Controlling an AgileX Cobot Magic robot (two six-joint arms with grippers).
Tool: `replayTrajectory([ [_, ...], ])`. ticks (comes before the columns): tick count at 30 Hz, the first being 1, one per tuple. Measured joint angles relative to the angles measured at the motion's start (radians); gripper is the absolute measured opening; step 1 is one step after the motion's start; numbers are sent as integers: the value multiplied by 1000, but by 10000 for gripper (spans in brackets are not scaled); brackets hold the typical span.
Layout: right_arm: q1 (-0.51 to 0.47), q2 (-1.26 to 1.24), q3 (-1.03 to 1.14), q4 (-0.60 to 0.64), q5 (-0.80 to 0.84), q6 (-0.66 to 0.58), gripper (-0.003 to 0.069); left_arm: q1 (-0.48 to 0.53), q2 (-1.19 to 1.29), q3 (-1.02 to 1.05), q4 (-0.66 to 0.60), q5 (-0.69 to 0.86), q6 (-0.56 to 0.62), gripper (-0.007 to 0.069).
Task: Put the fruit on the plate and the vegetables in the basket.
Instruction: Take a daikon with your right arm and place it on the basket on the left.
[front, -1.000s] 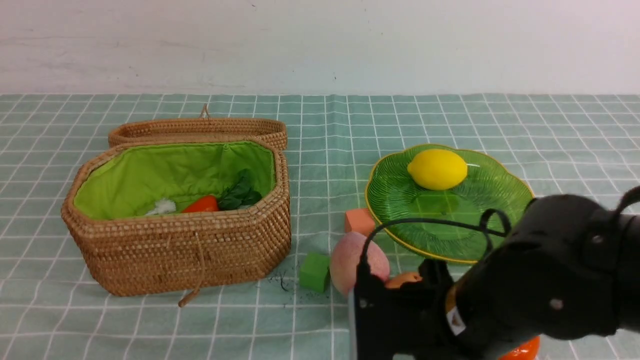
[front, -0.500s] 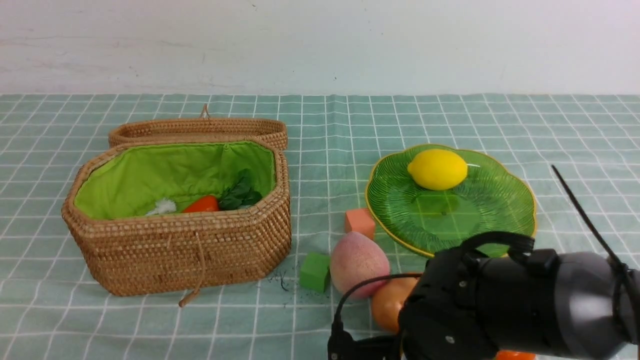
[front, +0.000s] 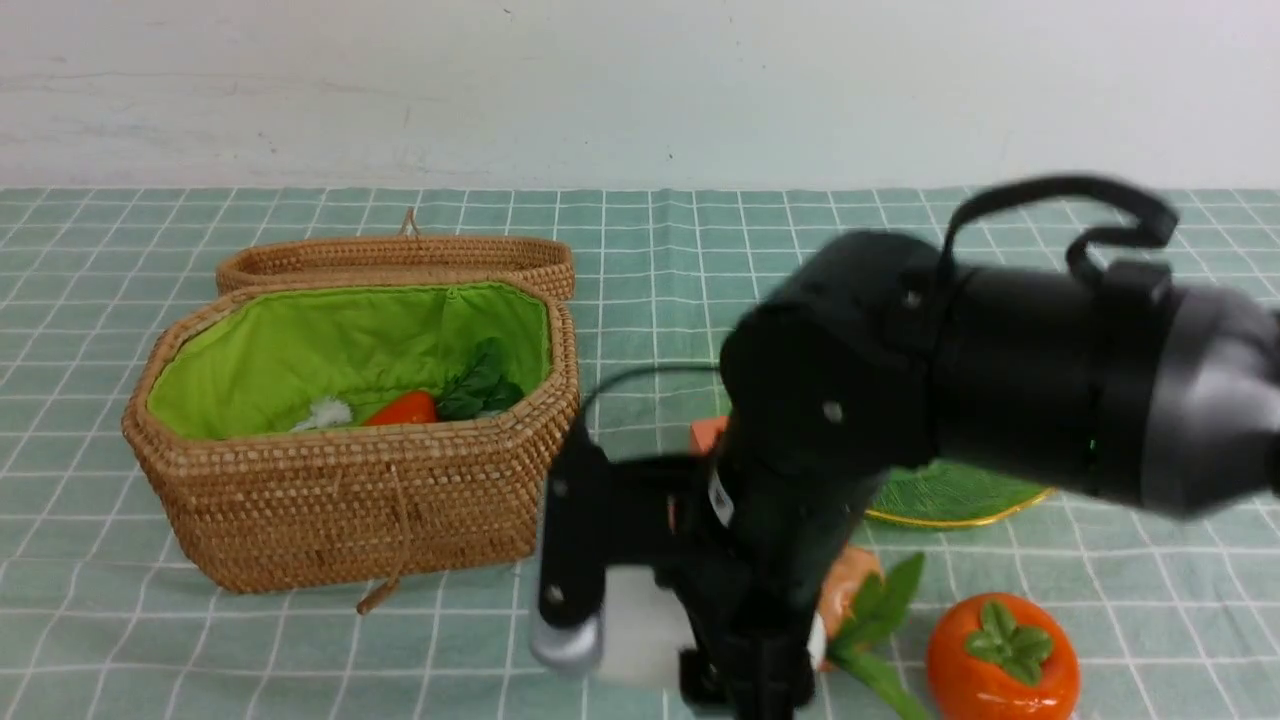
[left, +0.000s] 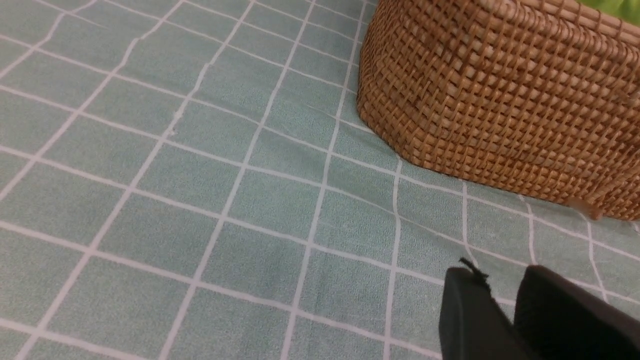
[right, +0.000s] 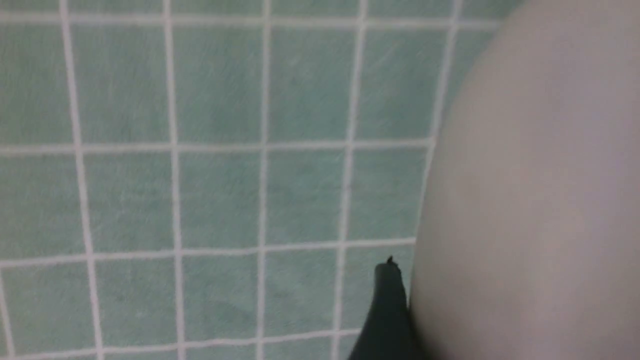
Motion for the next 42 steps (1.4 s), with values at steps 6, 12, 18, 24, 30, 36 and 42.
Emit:
replayTrajectory([
  [6,-52,23,-241,98,-80,-1,511,0,0,0,0,0,0,148],
  [12,-128,193,-574,319,-165,-21,511,0,0,0,0,0,0,155],
  [18,-132,343,-739,520,-358,-119,511,0,0,0,0,0,0,163],
  [24,-133,459,-748,553,-552,-154,511,0,0,0,0,0,0,165],
  [30,-133,541,-748,547,-557,-154,512,0,0,0,0,0,0,165],
  [36,-133,544,-748,528,-479,-154,631,0,0,0,0,0,0,165],
  [42,-156,481,-724,491,-402,-131,673,0,0,0,0,0,0,165],
])
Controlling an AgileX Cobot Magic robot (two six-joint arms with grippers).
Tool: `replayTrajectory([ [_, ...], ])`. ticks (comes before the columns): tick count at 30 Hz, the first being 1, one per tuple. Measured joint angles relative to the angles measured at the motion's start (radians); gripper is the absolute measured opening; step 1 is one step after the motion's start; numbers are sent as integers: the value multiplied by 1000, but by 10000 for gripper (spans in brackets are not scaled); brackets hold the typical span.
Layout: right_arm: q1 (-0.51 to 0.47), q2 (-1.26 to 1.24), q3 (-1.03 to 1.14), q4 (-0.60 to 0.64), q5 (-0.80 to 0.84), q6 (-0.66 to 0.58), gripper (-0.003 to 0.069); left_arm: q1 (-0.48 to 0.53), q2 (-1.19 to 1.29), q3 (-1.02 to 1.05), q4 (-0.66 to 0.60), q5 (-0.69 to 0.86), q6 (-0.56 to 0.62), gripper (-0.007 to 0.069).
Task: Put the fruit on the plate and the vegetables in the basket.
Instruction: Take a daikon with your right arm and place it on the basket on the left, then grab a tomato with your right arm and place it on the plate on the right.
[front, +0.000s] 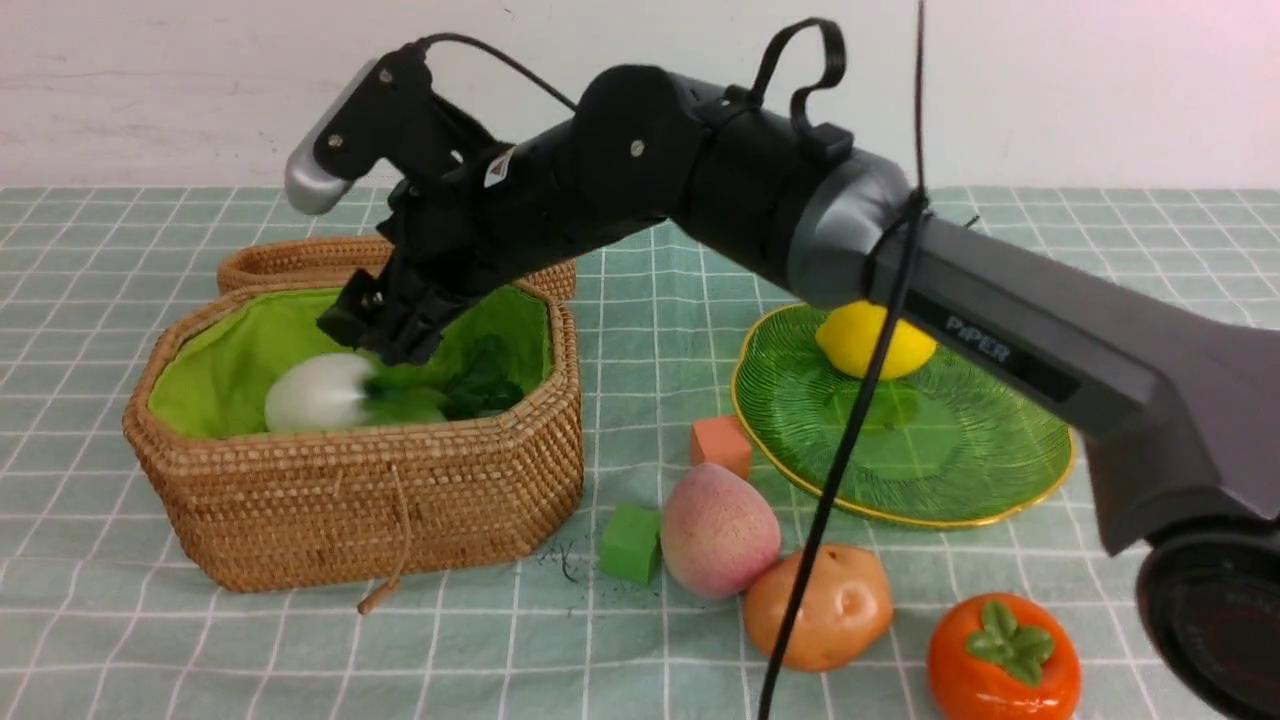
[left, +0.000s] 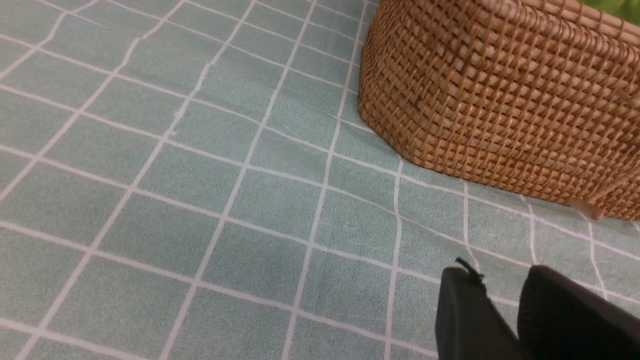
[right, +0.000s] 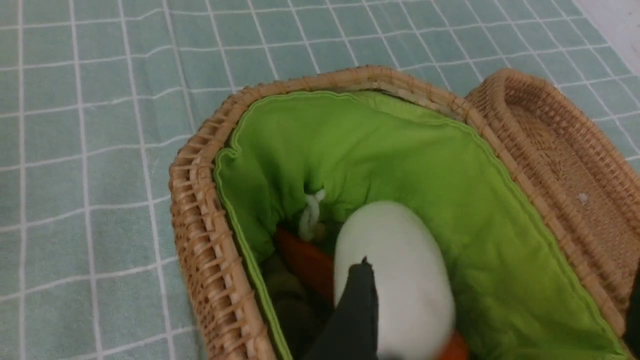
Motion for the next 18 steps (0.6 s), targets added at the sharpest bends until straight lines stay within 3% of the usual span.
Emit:
replayTrajectory([
  [8,-119,-351,233,-122,130,128,656,0,0,0,0,0,0,167],
  [18,-216,-860,653,-476,153,380,618,0,0,0,0,0,0,171],
])
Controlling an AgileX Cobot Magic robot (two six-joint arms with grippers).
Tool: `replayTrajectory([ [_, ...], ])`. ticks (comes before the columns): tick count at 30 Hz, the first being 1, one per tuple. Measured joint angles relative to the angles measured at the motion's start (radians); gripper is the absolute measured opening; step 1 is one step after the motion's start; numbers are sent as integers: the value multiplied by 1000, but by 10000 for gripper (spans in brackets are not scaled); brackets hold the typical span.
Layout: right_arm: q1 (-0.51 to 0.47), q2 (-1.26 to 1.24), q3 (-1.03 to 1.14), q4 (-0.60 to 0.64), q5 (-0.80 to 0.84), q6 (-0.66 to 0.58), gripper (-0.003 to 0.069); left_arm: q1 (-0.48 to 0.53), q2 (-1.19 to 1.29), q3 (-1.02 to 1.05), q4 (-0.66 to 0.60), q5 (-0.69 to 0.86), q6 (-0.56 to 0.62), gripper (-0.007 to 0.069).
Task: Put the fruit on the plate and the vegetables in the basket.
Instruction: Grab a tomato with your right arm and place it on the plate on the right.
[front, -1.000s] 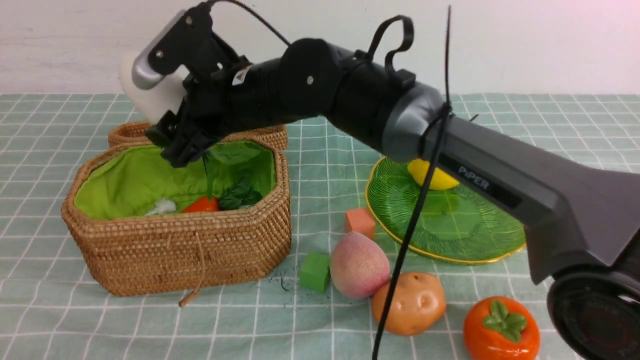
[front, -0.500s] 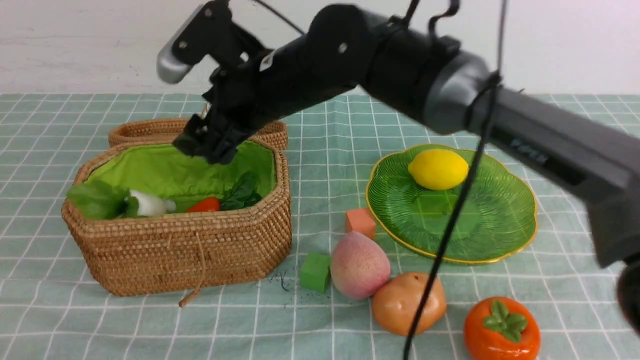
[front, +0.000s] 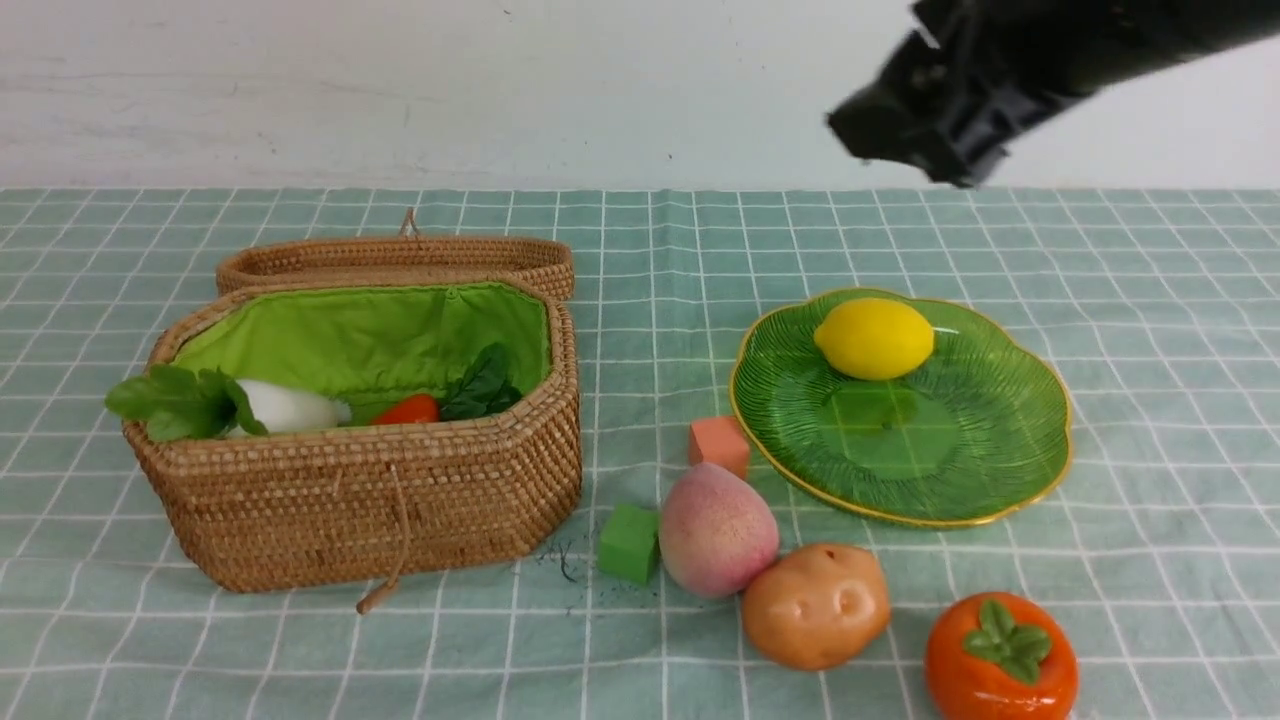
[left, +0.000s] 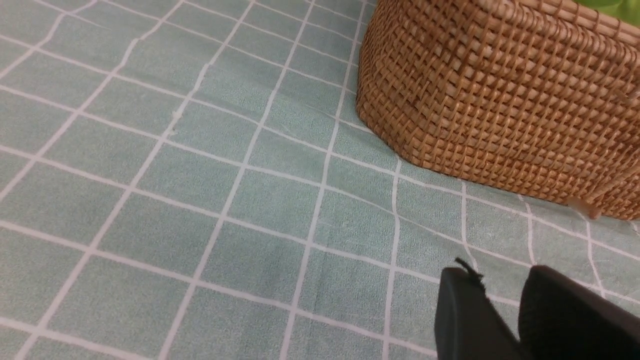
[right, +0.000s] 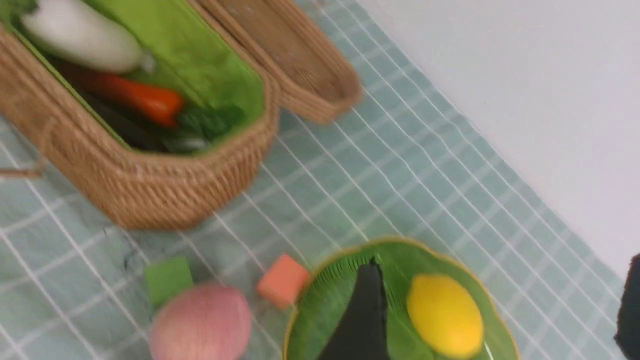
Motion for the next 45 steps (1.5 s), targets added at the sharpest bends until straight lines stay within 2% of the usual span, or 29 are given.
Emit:
replayTrajectory([
  [2,0,-39,46,-17,3,39,610,0,0,0,0,0,0,174],
  [4,0,-118,179,-33,33,202,599,0,0,0,0,0,0,176],
  [5,-1,-122,188,-33,36,216,598,0,0,0,0,0,0,176],
  [8,-41,-137,351,-51,115,442,594,0,0,0,0,0,0,181],
  [9,-41,-136,360,-51,118,450,594,0,0,0,0,0,0,181],
  [12,-167,-104,509,-22,123,507,594,0,0,0,0,0,0,183],
  [13,-175,-101,523,-16,118,507,594,0,0,0,0,0,0,184],
  [15,-278,-90,609,95,63,464,594,0,0,0,0,0,0,185],
  [16,-294,-89,615,119,57,458,594,0,0,0,0,0,0,186],
  [19,-413,-64,694,385,-10,283,594,0,0,0,0,0,0,190],
  [22,-487,-2,727,577,-27,128,594,0,0,0,0,0,0,194],
  [24,-520,52,736,654,-38,58,594,0,0,0,0,0,0,196],
  [31,-539,213,762,717,-75,-7,594,0,0,0,0,0,0,205],
  [36,-539,273,767,811,-69,-42,591,0,0,0,0,1,0,211],
  [41,-539,289,767,882,-46,-154,500,0,0,0,0,1,0,215],
  [45,-539,292,767,912,-29,-252,496,0,0,0,0,1,0,218],
])
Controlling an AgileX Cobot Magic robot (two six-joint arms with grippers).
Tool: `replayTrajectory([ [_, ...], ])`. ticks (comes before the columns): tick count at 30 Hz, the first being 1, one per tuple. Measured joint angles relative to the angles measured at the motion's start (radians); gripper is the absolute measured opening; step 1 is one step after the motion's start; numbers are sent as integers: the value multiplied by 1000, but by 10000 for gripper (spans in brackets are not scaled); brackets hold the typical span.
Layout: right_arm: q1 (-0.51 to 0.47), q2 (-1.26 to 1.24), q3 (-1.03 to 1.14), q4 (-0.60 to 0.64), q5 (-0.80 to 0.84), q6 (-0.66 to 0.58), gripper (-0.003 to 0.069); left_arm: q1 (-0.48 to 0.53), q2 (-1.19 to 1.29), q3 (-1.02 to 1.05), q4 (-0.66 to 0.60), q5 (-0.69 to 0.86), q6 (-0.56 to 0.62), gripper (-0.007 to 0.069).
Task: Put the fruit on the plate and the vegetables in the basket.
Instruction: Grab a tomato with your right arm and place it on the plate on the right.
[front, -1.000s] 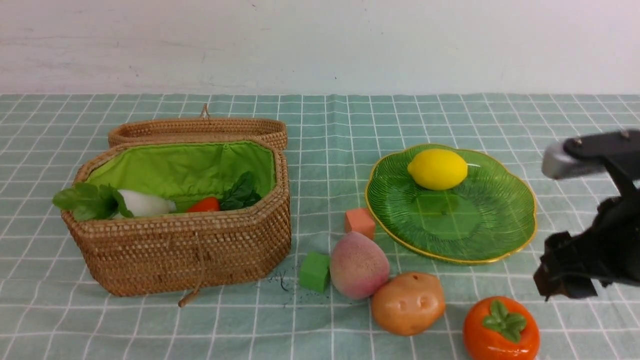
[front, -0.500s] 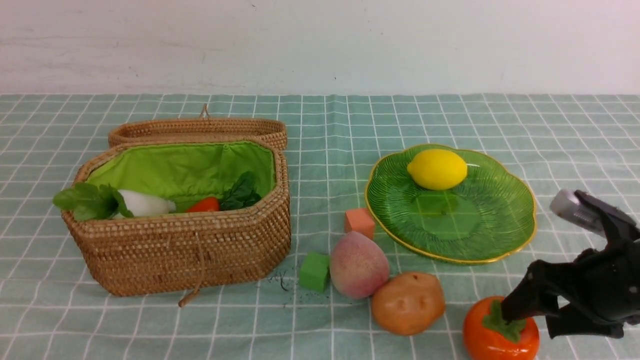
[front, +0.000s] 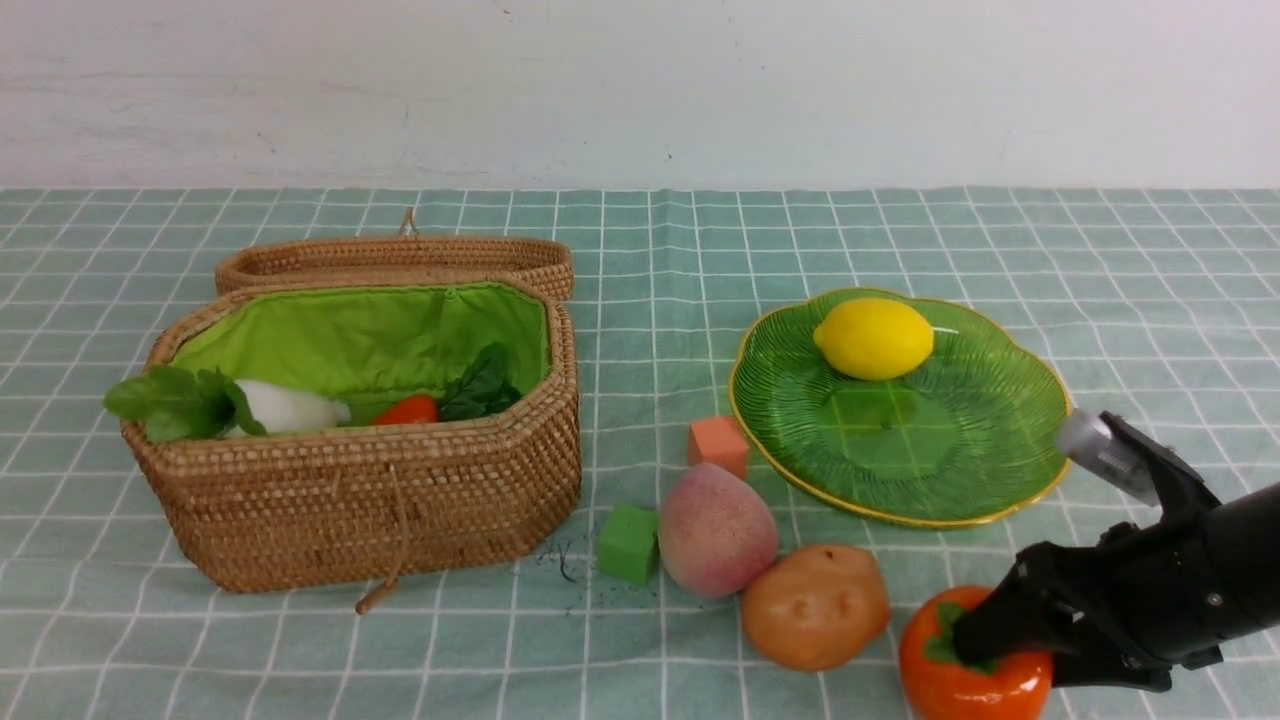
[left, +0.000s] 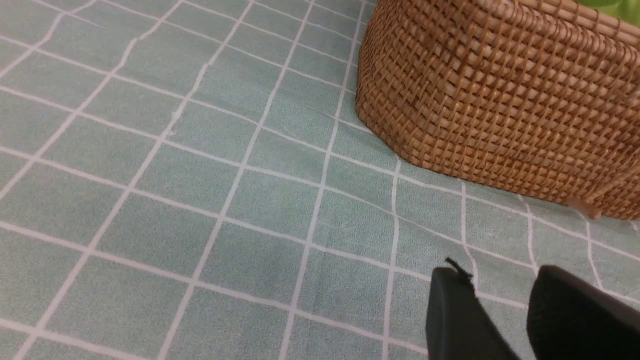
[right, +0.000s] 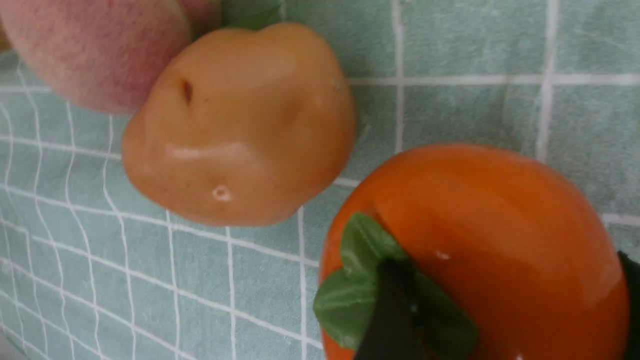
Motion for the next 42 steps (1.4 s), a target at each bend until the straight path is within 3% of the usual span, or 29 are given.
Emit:
replayTrajectory([
  [8,0,-33,-27,-19,41,-14,496,0,0,0,0,0,0,221],
  [15,0,-114,-245,-10,132,19,496,0,0,0,0,0,0,226],
  [23,0,-42,-486,-13,0,81,496,0,0,0,0,0,0,233],
  [27,0,110,-569,-13,-59,86,496,0,0,0,0,0,0,237],
  [35,0,287,-581,-13,-170,86,496,0,0,0,0,0,0,237],
  [42,0,301,-584,-33,-244,86,496,0,0,0,0,0,0,237],
])
